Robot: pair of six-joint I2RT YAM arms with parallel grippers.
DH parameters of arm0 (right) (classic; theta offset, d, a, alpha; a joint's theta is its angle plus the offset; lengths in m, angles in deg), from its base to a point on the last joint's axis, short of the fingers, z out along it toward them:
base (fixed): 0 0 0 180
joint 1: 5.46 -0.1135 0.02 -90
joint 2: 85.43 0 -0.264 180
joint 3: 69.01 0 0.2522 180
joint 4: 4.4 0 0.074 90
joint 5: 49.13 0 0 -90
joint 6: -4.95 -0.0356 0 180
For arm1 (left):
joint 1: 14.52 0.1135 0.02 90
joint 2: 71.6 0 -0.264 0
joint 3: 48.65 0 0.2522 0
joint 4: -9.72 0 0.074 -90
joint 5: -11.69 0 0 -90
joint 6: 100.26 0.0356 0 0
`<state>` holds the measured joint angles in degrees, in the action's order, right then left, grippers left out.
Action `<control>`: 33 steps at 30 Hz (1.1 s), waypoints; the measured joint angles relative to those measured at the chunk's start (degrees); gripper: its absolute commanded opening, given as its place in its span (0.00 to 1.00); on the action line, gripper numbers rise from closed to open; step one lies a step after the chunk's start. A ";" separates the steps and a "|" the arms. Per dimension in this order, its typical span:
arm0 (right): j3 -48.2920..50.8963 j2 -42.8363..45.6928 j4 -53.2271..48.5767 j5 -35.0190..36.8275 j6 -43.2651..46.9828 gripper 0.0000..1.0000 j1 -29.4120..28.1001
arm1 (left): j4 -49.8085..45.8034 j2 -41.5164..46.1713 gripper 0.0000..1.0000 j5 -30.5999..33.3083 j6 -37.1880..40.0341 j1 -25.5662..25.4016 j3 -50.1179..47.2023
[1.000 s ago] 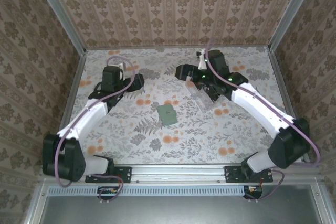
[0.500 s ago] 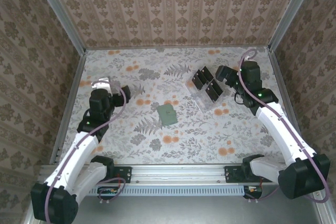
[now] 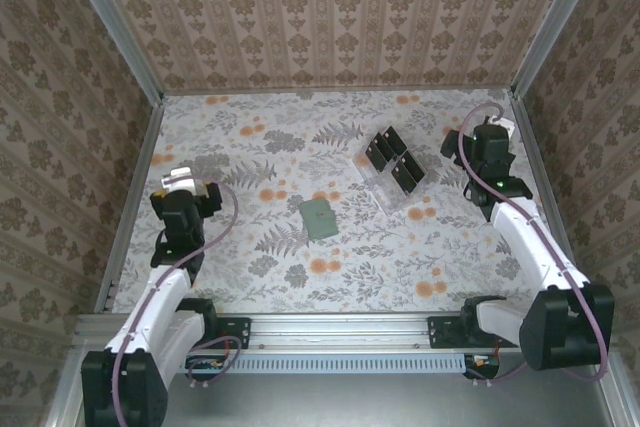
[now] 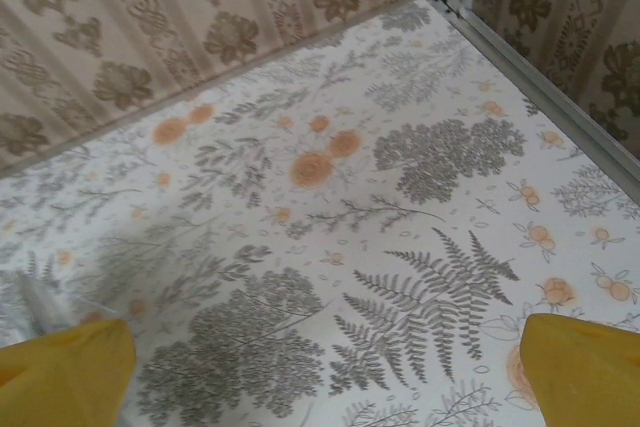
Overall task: Put the credit cards into the card holder
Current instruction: Reset both arms
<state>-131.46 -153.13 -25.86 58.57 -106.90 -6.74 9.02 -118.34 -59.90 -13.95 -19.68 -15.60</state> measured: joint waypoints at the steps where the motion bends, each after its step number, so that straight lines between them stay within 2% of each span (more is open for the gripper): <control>1: 0.96 -0.74 1.16 0.20 0.50 1.00 0.09 | 0.74 -0.87 1.00 -0.79 0.63 0.07 0.00; 7: 6.69 -3.26 6.54 0.96 2.73 1.00 0.26 | 9.97 -8.13 1.00 -4.26 2.29 0.02 -2.27; 13: 12.17 -3.26 14.29 1.18 5.90 1.00 0.39 | 23.17 -22.84 1.00 -5.29 5.07 -1.42 -3.54; 22: 18.16 -7.21 28.52 0.15 11.08 1.00 0.39 | 35.82 -33.18 1.00 -10.84 8.07 -0.28 -3.32; 28: 22.64 -12.46 41.20 -1.97 13.62 1.00 0.61 | 40.24 -41.24 1.00 -13.86 8.68 1.11 -2.05; 33: 29.16 -16.72 53.33 -4.26 14.82 1.00 0.72 | 38.95 -41.79 1.00 -14.75 8.59 1.97 1.46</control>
<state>-102.30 -169.85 27.47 54.30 -92.08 -6.02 47.97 -160.13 -74.65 -5.36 -17.72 -14.13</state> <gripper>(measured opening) 0.999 0.997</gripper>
